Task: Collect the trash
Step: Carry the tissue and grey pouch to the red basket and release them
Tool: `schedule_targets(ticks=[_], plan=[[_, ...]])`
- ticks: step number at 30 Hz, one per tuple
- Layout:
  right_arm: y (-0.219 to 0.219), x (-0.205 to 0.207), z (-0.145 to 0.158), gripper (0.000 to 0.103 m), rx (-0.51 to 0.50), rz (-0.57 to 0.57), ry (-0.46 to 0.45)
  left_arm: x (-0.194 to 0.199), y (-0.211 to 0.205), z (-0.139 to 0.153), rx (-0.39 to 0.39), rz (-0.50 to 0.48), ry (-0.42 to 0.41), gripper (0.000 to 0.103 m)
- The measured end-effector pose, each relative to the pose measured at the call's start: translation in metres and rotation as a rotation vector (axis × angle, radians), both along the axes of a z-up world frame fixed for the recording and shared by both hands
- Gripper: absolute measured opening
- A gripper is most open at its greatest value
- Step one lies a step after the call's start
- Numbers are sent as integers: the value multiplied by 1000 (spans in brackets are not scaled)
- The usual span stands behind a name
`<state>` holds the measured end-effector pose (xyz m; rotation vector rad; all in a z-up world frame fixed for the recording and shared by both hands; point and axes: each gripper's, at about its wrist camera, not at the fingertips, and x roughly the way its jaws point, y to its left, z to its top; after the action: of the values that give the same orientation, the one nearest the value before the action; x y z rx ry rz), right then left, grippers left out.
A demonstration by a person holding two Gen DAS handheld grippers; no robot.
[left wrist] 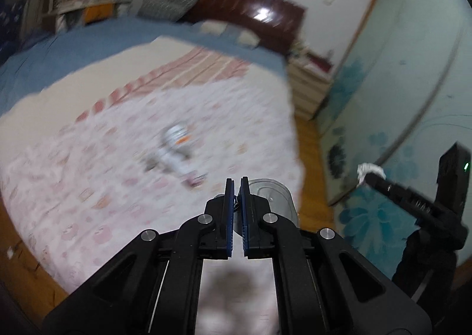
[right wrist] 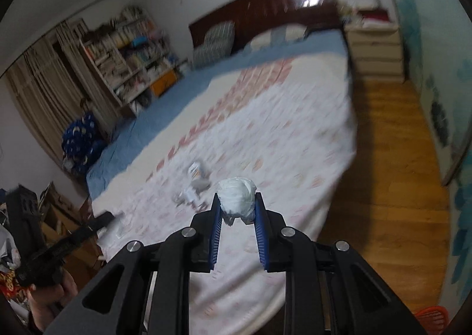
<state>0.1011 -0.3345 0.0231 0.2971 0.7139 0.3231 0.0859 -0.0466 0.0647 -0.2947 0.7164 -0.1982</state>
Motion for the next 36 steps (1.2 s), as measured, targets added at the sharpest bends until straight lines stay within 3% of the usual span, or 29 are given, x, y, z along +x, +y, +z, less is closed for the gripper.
schedule_targets(ticks=[3, 7, 12, 14, 18, 20, 21, 24, 27, 29, 36], plan=[[-64, -51, 21, 23, -18, -78, -49, -13, -43, 36, -24, -86, -68, 4], [-159, -121, 27, 23, -42, -227, -50, -35, -118, 76, -40, -231, -147, 4], [-268, -211, -1, 23, -43, -429, 9, -53, -223, 85, -68, -421, -155, 4], [-298, -239, -23, 23, -35, -487, 56, -59, -268, 72, -61, -495, -118, 4], [-345, -286, -81, 23, -1, -573, 173, -80, -368, 8, 29, -650, -15, 4], [-356, -299, -110, 23, 4, -593, 225, -91, -408, -38, 102, -710, 58, 4], [-361, -307, -128, 23, 8, -603, 259, -99, -431, -75, 141, -742, 120, 4], [-371, -321, -173, 23, 33, -623, 347, -115, -466, -148, 220, -799, 227, 4], [-377, -331, -206, 23, 79, -644, 408, -126, -480, -203, 324, -848, 314, 4], [-378, -333, -215, 23, 77, -642, 422, -127, -481, -220, 355, -853, 352, 4], [-368, -317, -230, 23, 62, -633, 457, -126, -490, -229, 386, -858, 370, 4]])
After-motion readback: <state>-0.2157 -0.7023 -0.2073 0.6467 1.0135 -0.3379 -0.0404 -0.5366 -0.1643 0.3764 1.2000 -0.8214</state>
